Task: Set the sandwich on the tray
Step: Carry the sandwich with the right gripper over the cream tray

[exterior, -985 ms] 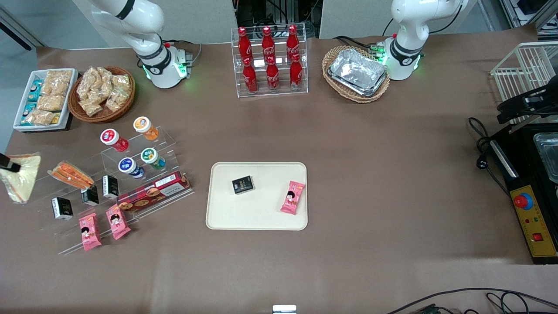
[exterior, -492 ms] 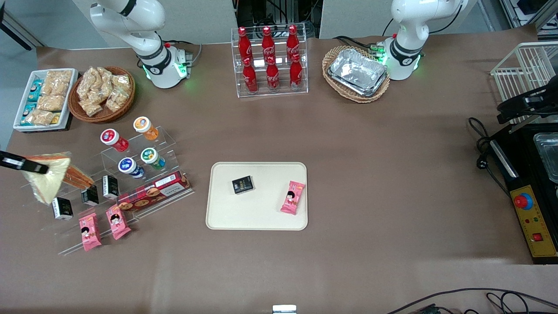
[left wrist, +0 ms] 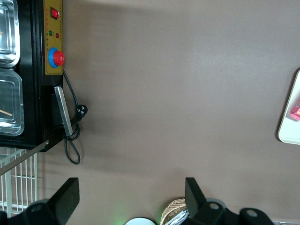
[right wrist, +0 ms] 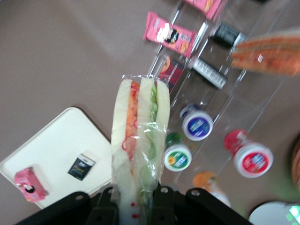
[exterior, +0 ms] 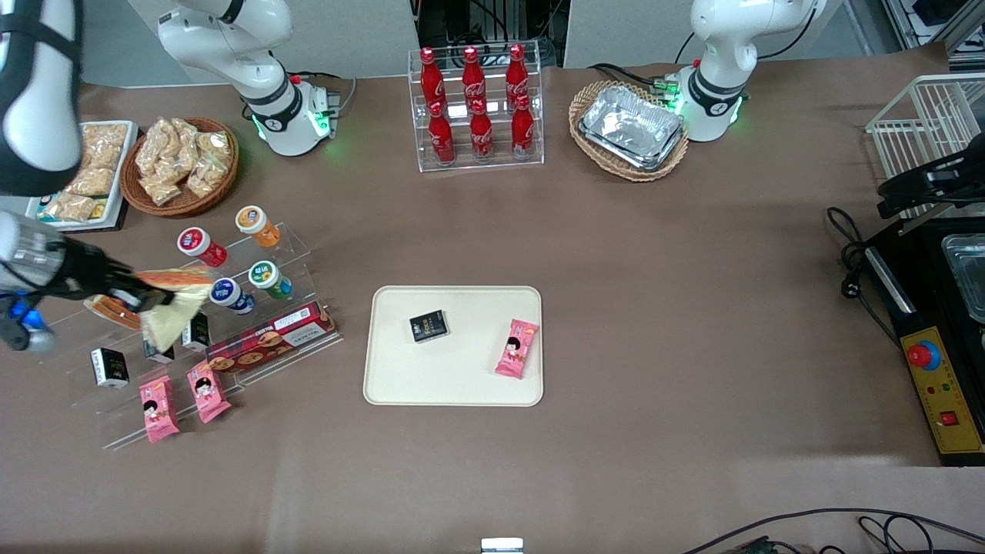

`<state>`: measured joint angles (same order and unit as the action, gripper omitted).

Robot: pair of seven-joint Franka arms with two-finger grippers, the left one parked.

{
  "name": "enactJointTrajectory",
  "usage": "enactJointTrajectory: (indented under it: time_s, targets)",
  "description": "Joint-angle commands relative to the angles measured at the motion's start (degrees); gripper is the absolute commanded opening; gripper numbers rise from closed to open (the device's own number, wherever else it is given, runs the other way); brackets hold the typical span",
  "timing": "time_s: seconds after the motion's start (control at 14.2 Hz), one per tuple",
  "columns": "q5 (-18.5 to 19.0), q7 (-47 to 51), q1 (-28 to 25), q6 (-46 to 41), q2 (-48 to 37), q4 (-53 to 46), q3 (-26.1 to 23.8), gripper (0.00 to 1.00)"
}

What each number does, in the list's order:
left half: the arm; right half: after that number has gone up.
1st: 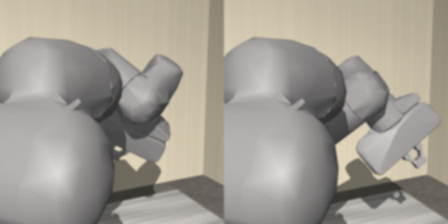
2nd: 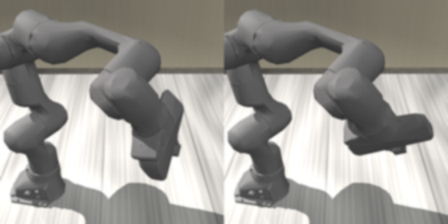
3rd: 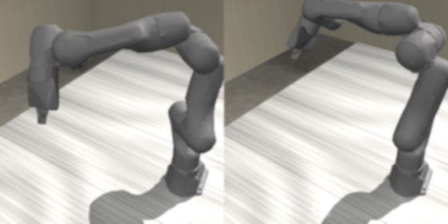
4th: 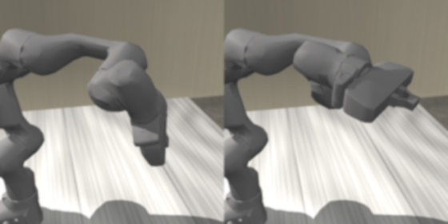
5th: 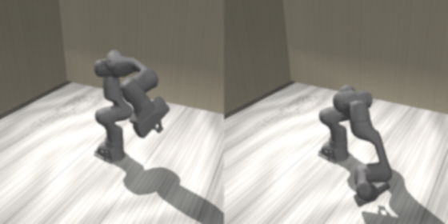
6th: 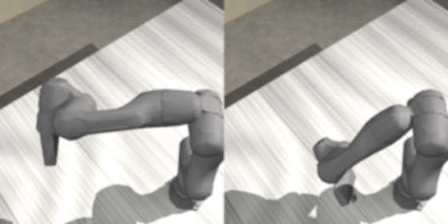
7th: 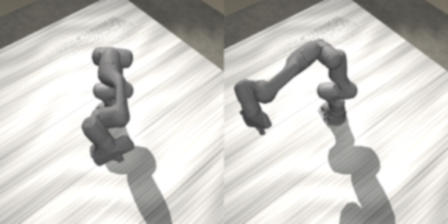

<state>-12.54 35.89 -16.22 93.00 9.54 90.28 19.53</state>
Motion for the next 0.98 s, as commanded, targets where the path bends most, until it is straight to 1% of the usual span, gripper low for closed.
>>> enactJointTrajectory:
  time_s: [0.0,0.14,0.35,0.49,0.63,0.91]
  targets:
    - [0.8,17.6,-7.8,3.2,1.7,0.0,0.5,0.08]
    - [0.8,26.9,-11.2,6.4,3.5,0.0,0.5,0.09]
    - [0.5,35.9,-15.3,9.6,5.7,0.0,0.5,0.09]
    - [0.4,43.7,-18.0,12.8,8.3,-0.4,0.5,0.09]
    - [0.5,48.4,-20.9,16.4,10.8,-0.7,0.5,0.09]
    - [0.5,56.8,-24.5,23.3,15.8,-0.7,0.5,0.09]
